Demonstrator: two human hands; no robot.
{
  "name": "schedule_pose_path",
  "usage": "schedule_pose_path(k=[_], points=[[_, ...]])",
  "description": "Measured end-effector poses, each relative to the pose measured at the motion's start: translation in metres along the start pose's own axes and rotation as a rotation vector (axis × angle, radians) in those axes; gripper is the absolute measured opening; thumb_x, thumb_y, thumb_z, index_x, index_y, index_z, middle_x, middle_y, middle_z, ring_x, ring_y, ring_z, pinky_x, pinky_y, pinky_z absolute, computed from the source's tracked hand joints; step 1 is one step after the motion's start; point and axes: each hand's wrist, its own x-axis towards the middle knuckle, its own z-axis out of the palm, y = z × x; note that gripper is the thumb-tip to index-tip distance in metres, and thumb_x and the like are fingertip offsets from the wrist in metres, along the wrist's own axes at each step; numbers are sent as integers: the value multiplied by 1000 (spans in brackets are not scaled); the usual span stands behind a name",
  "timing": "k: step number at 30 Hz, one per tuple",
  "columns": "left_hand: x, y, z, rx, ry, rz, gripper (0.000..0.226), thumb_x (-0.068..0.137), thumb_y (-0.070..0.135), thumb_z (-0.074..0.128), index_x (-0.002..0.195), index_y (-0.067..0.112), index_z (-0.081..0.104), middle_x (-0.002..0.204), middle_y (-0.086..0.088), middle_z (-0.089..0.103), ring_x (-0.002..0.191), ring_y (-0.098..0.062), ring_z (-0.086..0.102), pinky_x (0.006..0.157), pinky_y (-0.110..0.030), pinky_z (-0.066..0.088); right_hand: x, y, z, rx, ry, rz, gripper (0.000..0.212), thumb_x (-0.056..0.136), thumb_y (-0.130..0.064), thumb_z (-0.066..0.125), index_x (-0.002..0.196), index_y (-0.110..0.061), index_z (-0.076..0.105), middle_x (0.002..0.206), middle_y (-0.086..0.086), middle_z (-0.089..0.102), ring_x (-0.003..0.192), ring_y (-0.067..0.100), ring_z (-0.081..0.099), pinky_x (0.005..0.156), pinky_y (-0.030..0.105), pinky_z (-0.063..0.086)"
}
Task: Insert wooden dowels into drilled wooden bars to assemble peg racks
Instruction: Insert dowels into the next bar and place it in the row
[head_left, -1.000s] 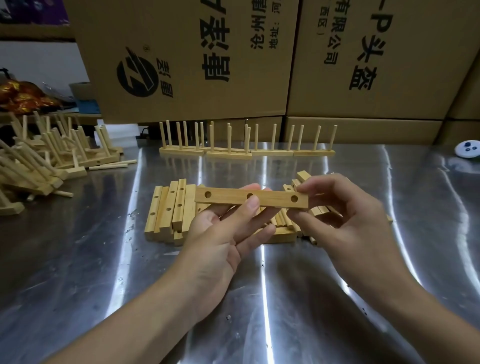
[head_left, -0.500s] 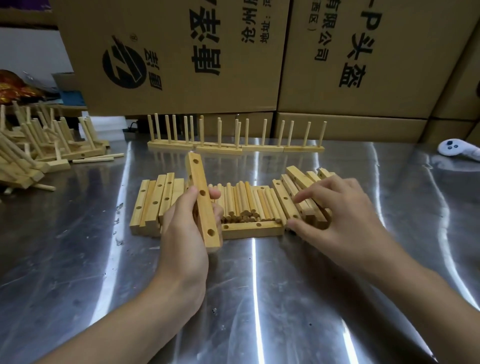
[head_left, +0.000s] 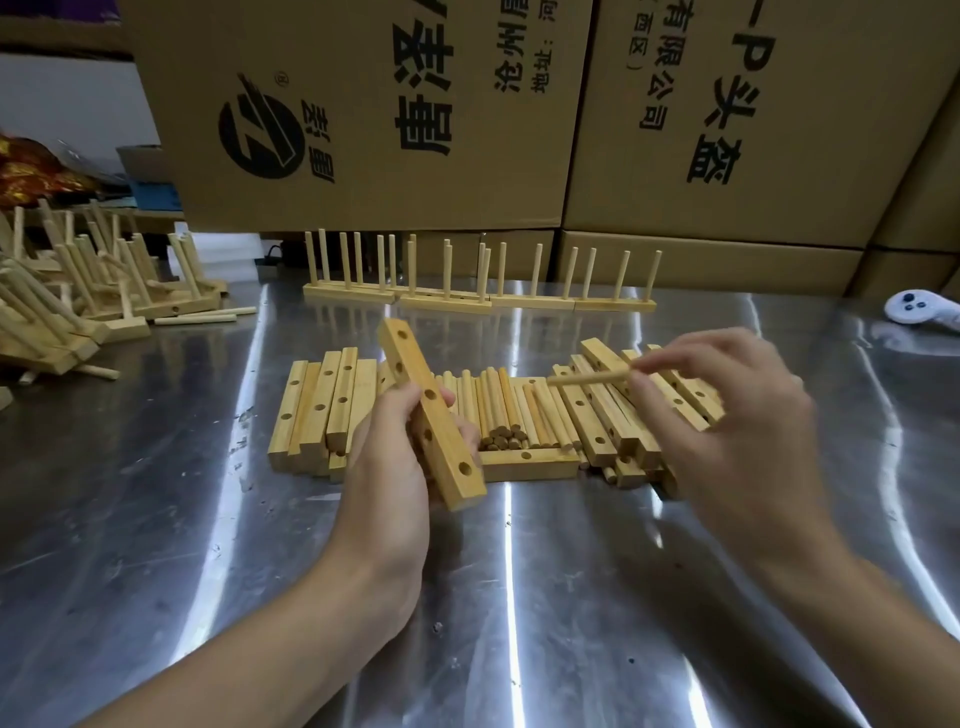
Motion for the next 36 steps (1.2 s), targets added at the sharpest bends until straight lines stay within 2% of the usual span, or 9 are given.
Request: schedule_pose_path(k=[3, 5, 8, 12, 20, 23, 28, 32, 36], points=[[-3, 2, 0, -73, -44, -37, 33, 108, 35, 31, 98, 12, 53, 66, -7, 48, 54, -21, 52, 50, -27, 47, 4, -3, -8, 444, -22, 212, 7, 96, -31, 75, 98, -35, 81, 102, -7, 74, 94, 17, 72, 73, 25, 56], [-4, 3, -1, -118, -81, -56, 31, 108, 35, 32, 95, 13, 52, 65, -6, 43, 47, -20, 43, 44, -27, 41, 4, -6, -8, 636, -76, 308, 10, 95, -33, 76, 102, -31, 82, 101, 5, 77, 93, 30, 75, 68, 38, 62], [-5, 5, 0, -98, -158, -72, 31, 99, 43, 56, 83, 16, 53, 63, -3, 37, 44, -17, 36, 43, -25, 37, 4, -8, -6, 702, -117, 333, 20, 90, -38, 80, 105, -25, 82, 104, 14, 76, 104, 47, 68, 92, 69, 55], [-7, 4, 3, -25, -183, -32, 10, 83, 31, 79, 77, 29, 73, 61, 1, 39, 46, -14, 37, 44, -24, 37, 2, -11, -6, 739, -141, 308, 24, 89, -41, 77, 107, -25, 82, 104, 13, 76, 104, 49, 66, 94, 72, 51], [-2, 2, 1, 12, -74, 69, 13, 81, 32, 91, 86, 29, 80, 61, 2, 47, 46, -16, 45, 47, -20, 44, 2, -19, -9, 706, -179, 260, 26, 84, -44, 75, 104, -29, 82, 107, 9, 75, 95, 57, 62, 83, 74, 52], [-1, 3, 0, 8, -45, 76, 13, 79, 35, 89, 88, 30, 81, 61, 3, 48, 48, -15, 46, 49, -20, 45, 1, -21, -9, 682, -189, 225, 21, 86, -39, 76, 105, -32, 82, 108, 3, 74, 92, 53, 63, 78, 69, 54], [2, 4, -3, 22, -26, 74, 16, 80, 37, 85, 93, 28, 83, 61, 3, 47, 47, -13, 46, 49, -18, 45, 2, -20, -9, 615, -196, 180, 18, 89, -31, 77, 105, -36, 80, 111, -3, 75, 94, 18, 66, 80, 54, 54], [4, 2, -4, 54, -68, 57, 21, 82, 36, 84, 100, 25, 84, 64, 2, 46, 49, -13, 47, 49, -19, 45, 1, -22, -8, 613, -256, 127, 33, 87, -37, 86, 118, -33, 75, 107, -2, 77, 102, 22, 72, 83, 52, 58], [0, -2, -1, 115, -157, 52, 22, 81, 37, 83, 99, 24, 83, 62, 1, 46, 48, -15, 46, 48, -20, 43, -1, -27, -3, 546, -362, 45, 33, 87, -38, 81, 118, -33, 74, 95, -5, 75, 81, 17, 72, 68, 37, 59]])
